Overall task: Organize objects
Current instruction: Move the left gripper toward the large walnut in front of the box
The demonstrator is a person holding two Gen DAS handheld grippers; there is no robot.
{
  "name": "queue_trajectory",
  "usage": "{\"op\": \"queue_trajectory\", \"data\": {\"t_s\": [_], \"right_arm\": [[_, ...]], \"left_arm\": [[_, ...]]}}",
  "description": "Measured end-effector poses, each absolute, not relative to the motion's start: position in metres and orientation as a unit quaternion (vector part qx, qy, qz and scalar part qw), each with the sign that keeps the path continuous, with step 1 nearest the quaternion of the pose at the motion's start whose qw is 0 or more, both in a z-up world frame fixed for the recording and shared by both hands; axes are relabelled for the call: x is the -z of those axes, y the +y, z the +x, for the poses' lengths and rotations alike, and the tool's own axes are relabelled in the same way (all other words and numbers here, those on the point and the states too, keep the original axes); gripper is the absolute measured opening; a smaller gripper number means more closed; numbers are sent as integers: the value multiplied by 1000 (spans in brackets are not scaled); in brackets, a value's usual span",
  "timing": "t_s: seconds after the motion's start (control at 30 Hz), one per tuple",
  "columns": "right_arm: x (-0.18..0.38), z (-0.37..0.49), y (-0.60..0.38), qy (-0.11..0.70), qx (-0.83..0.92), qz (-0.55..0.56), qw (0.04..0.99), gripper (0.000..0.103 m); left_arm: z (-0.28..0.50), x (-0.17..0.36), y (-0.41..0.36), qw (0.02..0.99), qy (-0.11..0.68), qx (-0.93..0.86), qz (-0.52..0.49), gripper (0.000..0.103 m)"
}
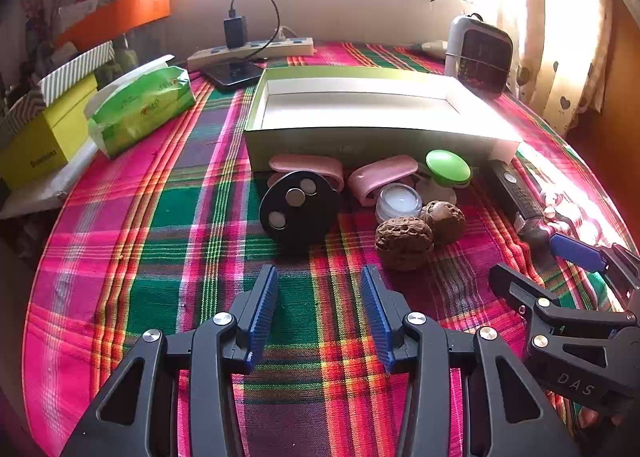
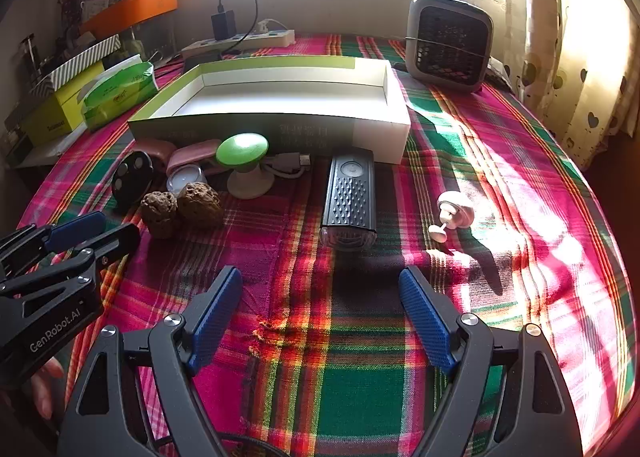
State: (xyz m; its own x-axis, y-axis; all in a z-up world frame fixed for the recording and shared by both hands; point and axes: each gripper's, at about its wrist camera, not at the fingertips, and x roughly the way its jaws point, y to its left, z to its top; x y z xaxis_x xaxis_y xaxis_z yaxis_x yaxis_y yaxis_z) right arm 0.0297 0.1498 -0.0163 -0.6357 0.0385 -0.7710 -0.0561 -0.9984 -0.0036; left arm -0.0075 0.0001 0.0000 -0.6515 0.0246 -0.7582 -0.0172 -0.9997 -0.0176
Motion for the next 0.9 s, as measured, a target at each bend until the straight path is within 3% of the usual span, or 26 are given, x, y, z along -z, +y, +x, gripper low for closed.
{"op": "queue_trajectory", "data": {"t_s": [0.9], "right_arm": [[12, 9, 170, 13, -900, -435, 18, 77]], "left_arm": [[-10, -8, 12, 87, -27, -901, -424, 41]]}}
